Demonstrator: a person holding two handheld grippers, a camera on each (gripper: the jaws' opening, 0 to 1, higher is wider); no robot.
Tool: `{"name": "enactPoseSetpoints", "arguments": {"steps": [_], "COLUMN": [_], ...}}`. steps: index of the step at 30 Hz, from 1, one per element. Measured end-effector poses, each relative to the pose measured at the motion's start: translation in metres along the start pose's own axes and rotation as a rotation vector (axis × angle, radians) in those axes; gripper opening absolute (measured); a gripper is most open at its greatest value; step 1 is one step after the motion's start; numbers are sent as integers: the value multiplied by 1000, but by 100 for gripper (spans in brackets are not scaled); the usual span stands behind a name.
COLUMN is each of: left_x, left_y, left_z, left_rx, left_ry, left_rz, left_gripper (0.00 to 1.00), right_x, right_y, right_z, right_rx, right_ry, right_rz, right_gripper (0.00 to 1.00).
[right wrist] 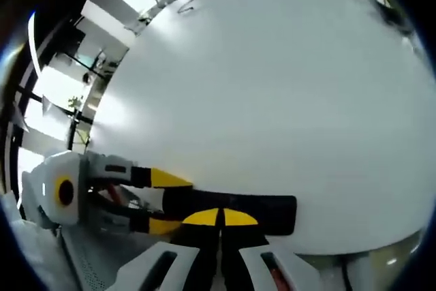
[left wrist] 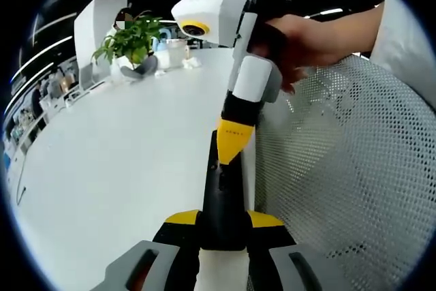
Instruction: Press the specified remote control buttons in sequence, fully releasing each button before pressing the next.
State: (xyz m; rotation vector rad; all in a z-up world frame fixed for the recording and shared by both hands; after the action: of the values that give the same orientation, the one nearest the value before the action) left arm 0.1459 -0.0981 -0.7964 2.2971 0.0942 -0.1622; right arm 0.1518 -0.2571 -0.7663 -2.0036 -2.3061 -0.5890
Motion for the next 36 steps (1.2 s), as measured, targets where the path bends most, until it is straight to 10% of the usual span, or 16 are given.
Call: {"name": "enactPoseSetpoints", "arguments": {"steps": [36], "left_x": [0], "left_y": [0], "left_z": [1], "left_rx": [1], "left_ry": [-1], "left_rz": [1], "left_gripper": [25], "right_x": [3], "right_y": [-7], "right_z": [7], "right_rx": [114], "right_ry": [-9], "right_rz": [-40], "right_gripper": [0]}}
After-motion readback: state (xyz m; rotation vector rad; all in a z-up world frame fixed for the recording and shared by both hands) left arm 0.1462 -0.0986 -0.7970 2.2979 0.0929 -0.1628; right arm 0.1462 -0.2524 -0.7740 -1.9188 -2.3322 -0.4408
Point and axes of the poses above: the point that each gripper's makers call its tool centre point, and the gripper's own axes: z roughly forward along the fingers, x roughly to its left, y roughly out of its top, the point moved 10 cm from there along -z, roughly backward along the fingers, and after that the axes turned 12 degrees about -y, right-handed, at the moved point
